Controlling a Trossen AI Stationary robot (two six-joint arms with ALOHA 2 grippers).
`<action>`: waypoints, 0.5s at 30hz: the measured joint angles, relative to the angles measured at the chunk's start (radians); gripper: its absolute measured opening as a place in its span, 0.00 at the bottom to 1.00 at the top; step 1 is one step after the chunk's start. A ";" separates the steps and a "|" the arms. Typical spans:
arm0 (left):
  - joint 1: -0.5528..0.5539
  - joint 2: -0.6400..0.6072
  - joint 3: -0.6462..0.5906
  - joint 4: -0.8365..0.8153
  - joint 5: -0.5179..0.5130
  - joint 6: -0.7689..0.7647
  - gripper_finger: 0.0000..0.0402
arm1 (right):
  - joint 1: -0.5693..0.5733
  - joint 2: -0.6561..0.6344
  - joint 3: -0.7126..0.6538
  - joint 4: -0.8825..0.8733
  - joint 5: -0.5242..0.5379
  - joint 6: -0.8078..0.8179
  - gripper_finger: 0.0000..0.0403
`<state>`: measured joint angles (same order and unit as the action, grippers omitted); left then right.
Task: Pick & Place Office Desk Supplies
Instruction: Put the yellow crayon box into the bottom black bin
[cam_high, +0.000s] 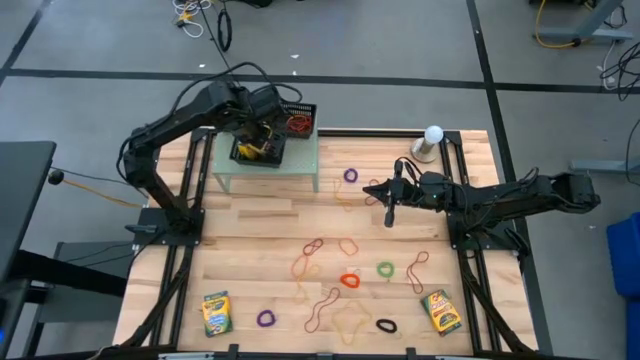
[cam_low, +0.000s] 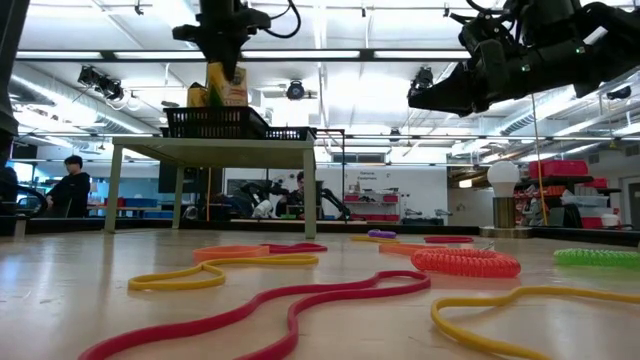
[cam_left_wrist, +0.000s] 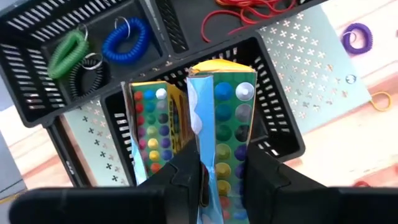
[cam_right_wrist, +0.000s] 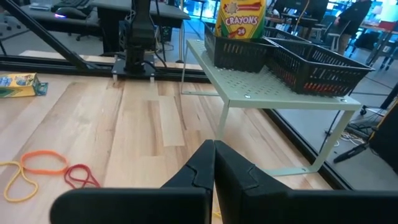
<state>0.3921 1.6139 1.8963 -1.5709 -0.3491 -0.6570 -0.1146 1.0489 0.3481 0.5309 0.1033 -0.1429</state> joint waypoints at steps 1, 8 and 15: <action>0.000 0.006 0.000 -0.001 0.004 -0.007 0.22 | 0.000 0.000 0.000 0.000 -0.004 0.004 0.03; 0.020 0.037 0.000 0.000 0.009 -0.008 0.22 | 0.000 0.000 0.000 0.001 -0.010 0.002 0.03; 0.021 0.044 0.000 0.000 0.009 -0.008 0.22 | 0.000 0.000 0.000 0.000 -0.011 0.000 0.03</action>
<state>0.4130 1.6581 1.8961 -1.5708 -0.3399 -0.6650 -0.1146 1.0489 0.3481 0.5312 0.0921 -0.1429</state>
